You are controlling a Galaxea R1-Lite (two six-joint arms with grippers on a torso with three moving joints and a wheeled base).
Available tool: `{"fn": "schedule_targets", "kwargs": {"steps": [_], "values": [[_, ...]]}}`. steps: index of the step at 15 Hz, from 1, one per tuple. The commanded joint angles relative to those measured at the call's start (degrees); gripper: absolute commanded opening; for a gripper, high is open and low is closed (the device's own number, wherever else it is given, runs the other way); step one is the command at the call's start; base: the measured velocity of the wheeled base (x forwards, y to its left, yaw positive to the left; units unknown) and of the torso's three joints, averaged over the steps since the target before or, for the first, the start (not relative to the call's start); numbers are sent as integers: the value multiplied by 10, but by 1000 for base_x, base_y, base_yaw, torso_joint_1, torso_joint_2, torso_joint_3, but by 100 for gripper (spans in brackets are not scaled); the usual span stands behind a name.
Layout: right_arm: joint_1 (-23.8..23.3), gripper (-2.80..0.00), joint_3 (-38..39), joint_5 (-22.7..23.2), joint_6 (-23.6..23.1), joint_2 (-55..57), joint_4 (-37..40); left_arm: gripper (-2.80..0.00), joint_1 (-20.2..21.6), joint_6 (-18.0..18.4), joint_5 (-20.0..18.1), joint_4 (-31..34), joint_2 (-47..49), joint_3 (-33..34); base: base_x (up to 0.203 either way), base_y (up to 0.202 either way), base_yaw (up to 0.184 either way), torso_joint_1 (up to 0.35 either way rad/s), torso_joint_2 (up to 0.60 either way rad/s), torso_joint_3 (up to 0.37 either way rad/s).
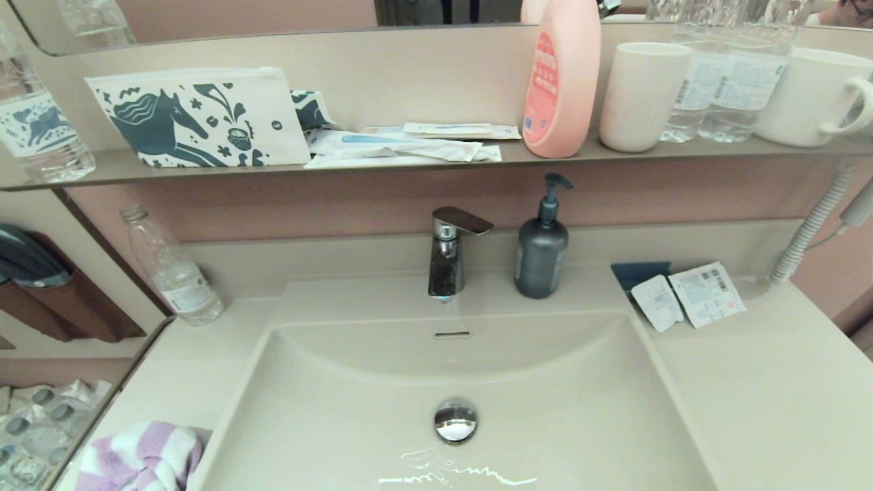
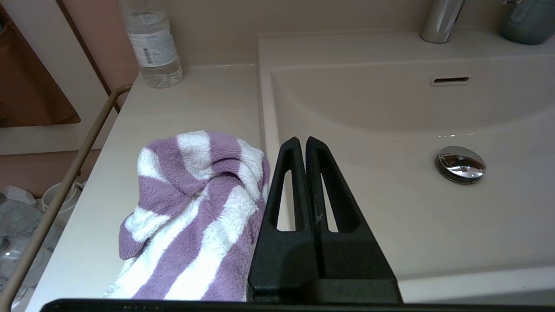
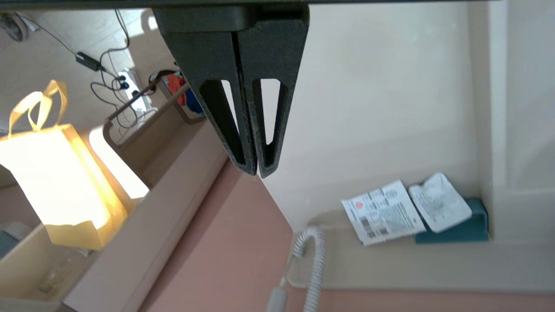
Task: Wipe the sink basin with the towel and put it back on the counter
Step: Pick up the cloth
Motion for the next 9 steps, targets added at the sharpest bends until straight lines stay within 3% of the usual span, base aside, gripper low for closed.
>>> {"fn": "schedule_targets", "kwargs": {"steps": [1,3,5,7,9], "values": [[-5,-280,14,-1,3,-80,42,-280,0,0,0,0,0,0,0,0,0,0,0,0],[-13,-280,42,7,10,-116,47,-280,0,0,0,0,0,0,0,0,0,0,0,0],[-17,-280,66,79,41,-155,46,-280,0,0,0,0,0,0,0,0,0,0,0,0],[-18,-280,91,140,108,-178,47,-280,0,0,0,0,0,0,0,0,0,0,0,0],[-18,-280,133,207,129,-198,46,-280,0,0,0,0,0,0,0,0,0,0,0,0]]}}
